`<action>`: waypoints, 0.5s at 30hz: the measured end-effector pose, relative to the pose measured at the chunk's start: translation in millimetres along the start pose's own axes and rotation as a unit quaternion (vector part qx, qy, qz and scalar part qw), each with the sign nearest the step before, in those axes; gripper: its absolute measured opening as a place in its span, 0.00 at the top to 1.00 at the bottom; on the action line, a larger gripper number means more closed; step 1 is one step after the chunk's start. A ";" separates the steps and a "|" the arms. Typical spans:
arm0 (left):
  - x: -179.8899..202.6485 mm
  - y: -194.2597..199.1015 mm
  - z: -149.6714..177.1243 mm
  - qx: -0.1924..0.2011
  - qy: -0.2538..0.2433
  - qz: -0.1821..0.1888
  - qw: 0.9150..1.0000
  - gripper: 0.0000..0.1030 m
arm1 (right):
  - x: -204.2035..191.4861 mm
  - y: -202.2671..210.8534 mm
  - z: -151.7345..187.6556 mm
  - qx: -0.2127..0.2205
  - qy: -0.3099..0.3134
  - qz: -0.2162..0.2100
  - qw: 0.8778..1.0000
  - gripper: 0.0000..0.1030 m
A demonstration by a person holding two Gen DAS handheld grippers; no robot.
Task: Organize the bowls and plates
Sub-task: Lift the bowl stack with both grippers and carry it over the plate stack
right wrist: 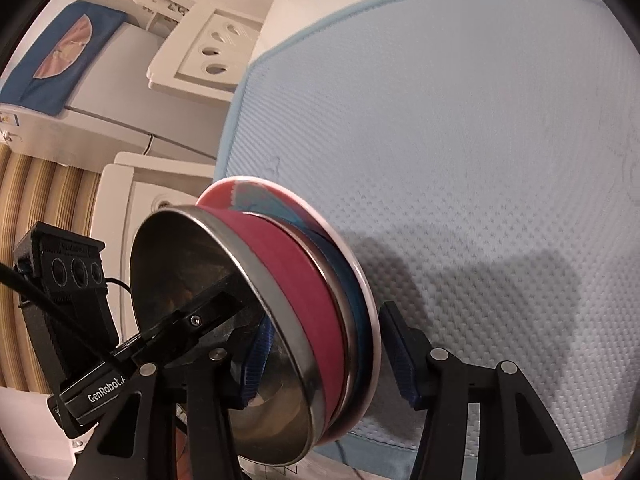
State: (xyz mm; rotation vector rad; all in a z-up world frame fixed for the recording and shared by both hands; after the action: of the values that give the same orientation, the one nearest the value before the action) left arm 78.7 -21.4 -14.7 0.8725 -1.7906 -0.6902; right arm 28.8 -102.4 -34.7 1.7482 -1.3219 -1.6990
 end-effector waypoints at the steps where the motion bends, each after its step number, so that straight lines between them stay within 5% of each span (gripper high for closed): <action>1: 2.2 3.4 -3.2 0.006 0.001 0.001 1.000 0.49 | -2.3 3.7 -2.8 0.005 0.001 0.001 1.000 0.48; 15: 66.7 67.3 -27.4 0.085 -0.026 0.002 0.996 0.49 | -27.9 88.7 -19.7 0.094 0.001 -0.014 0.995 0.48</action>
State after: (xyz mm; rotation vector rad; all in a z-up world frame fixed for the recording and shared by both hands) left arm 70.6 -38.5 82.1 0.9705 -1.9185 -0.5691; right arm 19.6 -130.5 55.6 1.8785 -1.5054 -1.6325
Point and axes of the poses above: each gripper's, at about its wrist camera, not at the fingertips, and y roughly against the way its jaws point, x to its right, z to its underside, the point moved 9 cm from there along -y, roughly the way its jaws point, and after that the axes turned 3 degrees about x, right-handed, at the moved point
